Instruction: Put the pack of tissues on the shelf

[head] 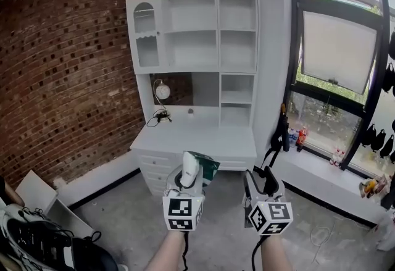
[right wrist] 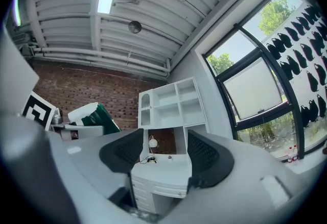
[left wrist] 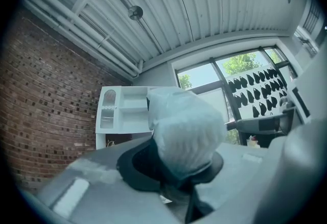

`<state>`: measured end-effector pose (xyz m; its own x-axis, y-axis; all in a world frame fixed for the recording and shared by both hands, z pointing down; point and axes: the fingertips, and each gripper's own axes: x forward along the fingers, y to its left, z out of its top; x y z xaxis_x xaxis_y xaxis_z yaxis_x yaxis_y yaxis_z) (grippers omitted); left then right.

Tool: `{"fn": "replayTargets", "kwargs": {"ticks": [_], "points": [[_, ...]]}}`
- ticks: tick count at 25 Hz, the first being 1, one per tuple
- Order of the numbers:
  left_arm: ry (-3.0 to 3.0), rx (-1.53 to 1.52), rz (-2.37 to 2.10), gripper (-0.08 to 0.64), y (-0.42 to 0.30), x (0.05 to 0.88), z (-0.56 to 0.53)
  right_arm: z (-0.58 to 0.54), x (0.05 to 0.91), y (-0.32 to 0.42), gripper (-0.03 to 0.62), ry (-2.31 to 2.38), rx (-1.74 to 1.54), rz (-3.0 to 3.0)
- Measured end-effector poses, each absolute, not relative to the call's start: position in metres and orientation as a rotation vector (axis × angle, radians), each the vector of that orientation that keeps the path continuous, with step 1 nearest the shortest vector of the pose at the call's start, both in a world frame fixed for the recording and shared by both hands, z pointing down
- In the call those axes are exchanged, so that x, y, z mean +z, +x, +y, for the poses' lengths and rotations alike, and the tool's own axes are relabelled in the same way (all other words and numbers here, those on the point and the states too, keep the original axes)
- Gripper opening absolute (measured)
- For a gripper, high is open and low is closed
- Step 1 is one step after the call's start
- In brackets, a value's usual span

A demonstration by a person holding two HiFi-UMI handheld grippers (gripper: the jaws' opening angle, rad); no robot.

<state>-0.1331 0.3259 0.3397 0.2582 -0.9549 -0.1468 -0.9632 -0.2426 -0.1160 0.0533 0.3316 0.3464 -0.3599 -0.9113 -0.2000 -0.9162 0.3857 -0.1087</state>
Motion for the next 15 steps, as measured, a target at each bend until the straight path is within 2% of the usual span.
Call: {"fn": "replayTargets", "kwargs": {"ticks": [5, 15], "points": [[-2.386, 0.079, 1.782, 0.103, -0.126, 0.349, 0.291, 0.303, 0.358, 0.054, 0.264, -1.665, 0.016, 2.427], [-2.395, 0.065, 1.811, 0.103, -0.073, 0.362, 0.213, 0.221, 0.369, 0.109, 0.264, -1.672, -0.034, 2.442]]}}
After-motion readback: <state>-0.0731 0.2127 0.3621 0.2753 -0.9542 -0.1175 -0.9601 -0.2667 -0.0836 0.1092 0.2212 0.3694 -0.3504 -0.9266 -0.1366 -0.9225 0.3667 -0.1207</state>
